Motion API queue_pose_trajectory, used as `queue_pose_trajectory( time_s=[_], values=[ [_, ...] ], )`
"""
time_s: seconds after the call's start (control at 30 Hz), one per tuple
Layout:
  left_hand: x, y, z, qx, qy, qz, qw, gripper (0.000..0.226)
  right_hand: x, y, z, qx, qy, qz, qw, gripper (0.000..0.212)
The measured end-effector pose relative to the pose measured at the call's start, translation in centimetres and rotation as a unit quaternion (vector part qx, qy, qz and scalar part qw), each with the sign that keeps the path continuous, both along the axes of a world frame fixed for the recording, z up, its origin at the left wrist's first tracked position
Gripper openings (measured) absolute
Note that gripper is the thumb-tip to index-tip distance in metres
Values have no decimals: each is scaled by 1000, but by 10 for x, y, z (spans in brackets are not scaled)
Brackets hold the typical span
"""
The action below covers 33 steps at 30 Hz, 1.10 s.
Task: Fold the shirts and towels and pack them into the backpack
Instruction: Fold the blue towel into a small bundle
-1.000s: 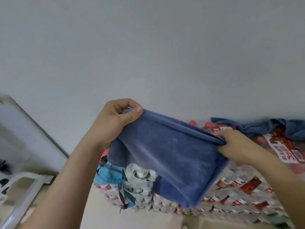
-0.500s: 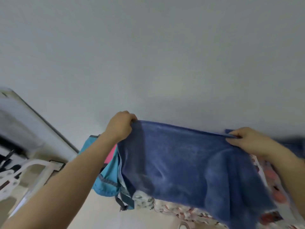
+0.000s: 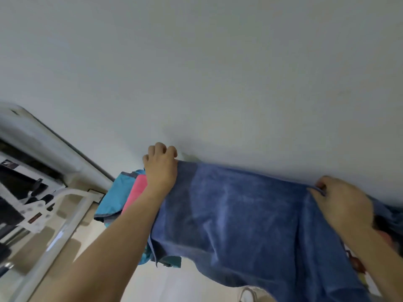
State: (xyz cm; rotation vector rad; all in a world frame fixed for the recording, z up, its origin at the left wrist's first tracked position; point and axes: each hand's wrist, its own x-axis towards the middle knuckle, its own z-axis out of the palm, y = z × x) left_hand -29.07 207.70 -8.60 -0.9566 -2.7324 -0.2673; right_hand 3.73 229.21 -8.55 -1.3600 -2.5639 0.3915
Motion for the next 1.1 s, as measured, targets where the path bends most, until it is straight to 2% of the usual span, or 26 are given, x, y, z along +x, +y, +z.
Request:
queue_pose_trajectory(
  time_s=[0.07,0.1,0.2,0.27,0.3,0.37,0.43,0.53,0.6,0.63,0.67,0.73,0.83,0.87,0.97,1.03,1.1],
  values=[
    [20,-7,-7,-15,5,-71,997,9,0,0,2,-17,-9,2,1000,26],
    [33,-12,-13,-20,-21,-103,994,11,1,-1,2,-21,-12,8,1000,25],
    [63,-27,-28,-98,-151,-79,981,59,4,0,-1,-43,-26,3,999,18],
    [62,-30,-34,-133,-175,-59,974,80,6,4,-5,-81,2,-12,997,11],
    [57,-29,-34,-129,-180,-63,973,83,7,6,-4,-117,31,-28,992,9],
    [40,-25,-31,-117,-202,-76,969,73,8,7,0,-201,83,-54,974,11],
    [25,-22,-31,-116,-222,-83,965,64,10,5,4,-229,88,-63,967,14],
    [27,-12,-27,-126,-185,-84,971,52,12,-4,11,-228,-10,-45,973,29],
    [52,-1,-20,-86,-127,-148,977,43,18,-15,18,-249,-75,-44,965,48],
    [70,4,-16,-51,-125,-195,971,41,22,-23,24,-255,-86,-50,962,57],
    [91,9,-14,-21,-137,-247,959,39,28,-31,29,-249,-98,-51,962,62],
    [132,19,-11,-3,-182,-338,923,33,41,-53,42,-208,-126,-41,969,52],
    [183,32,-9,18,-250,-410,877,31,58,-82,36,-128,-175,-49,975,43],
    [195,37,-8,30,-255,-430,865,32,64,-87,27,-126,-164,-69,976,42],
    [221,56,-1,27,-275,-476,835,34,75,-94,8,-168,-80,-123,975,18],
    [231,70,5,10,-276,-507,817,38,76,-97,6,-164,-20,-136,977,22],
    [238,86,10,-20,-291,-549,784,42,76,-100,8,-135,39,-123,982,12]
  ],
)
